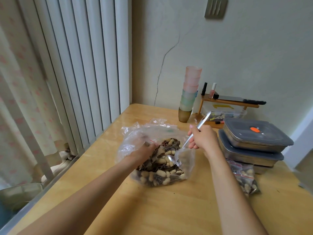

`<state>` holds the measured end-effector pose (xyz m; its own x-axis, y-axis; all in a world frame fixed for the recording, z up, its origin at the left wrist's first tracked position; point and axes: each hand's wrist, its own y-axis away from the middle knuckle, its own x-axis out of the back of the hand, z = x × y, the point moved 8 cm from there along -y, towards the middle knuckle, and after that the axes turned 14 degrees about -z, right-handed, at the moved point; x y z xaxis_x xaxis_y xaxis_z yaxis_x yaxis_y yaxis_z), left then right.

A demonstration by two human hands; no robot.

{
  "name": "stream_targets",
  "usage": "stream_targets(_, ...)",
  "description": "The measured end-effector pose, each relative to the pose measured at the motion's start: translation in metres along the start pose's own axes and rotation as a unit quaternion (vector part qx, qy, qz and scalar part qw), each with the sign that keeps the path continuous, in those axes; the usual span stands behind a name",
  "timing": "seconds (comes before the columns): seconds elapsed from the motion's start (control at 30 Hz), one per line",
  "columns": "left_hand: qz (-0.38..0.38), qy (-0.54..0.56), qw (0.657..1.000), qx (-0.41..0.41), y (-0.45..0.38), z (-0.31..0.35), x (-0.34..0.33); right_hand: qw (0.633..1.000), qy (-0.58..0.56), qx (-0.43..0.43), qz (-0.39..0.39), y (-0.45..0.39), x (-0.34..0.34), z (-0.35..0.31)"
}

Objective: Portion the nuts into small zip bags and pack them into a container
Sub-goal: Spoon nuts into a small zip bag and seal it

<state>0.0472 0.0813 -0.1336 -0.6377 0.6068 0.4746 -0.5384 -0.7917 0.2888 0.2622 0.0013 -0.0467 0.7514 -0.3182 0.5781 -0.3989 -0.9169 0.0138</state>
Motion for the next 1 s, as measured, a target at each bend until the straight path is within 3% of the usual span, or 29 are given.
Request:
stream_targets(0.17,0.004,-0.069,0.998,-0.015,0.003,0.003,0.004,0.999,-0.031,-0.002,0.025,-0.001,0.016,0.005)
stream_targets(0.4,-0.007,-0.07,0.997,-0.021,0.006,-0.003,-0.002,0.992,-0.03,0.039,0.12,0.006,0.035,-0.013)
stream_targets(0.57,0.034,-0.085,0.991,-0.097,0.011,0.015,-0.002,0.987,-0.008,0.079,0.14,0.012,0.02,-0.033)
stream_targets(0.73,0.045,-0.055,0.992,-0.108,0.012,0.018,-0.001,0.973,0.034,0.192,0.123,0.033,0.007,-0.073)
stream_targets(0.9,0.067,-0.03,0.99,-0.117,0.017,0.019,0.0,0.931,0.129,0.332,0.075,0.058,-0.007,-0.116)
stream_targets(1.0,0.084,-0.021,0.989,-0.12,0.019,0.02,0.001,0.897,0.167,0.393,0.118,0.071,-0.013,-0.131)
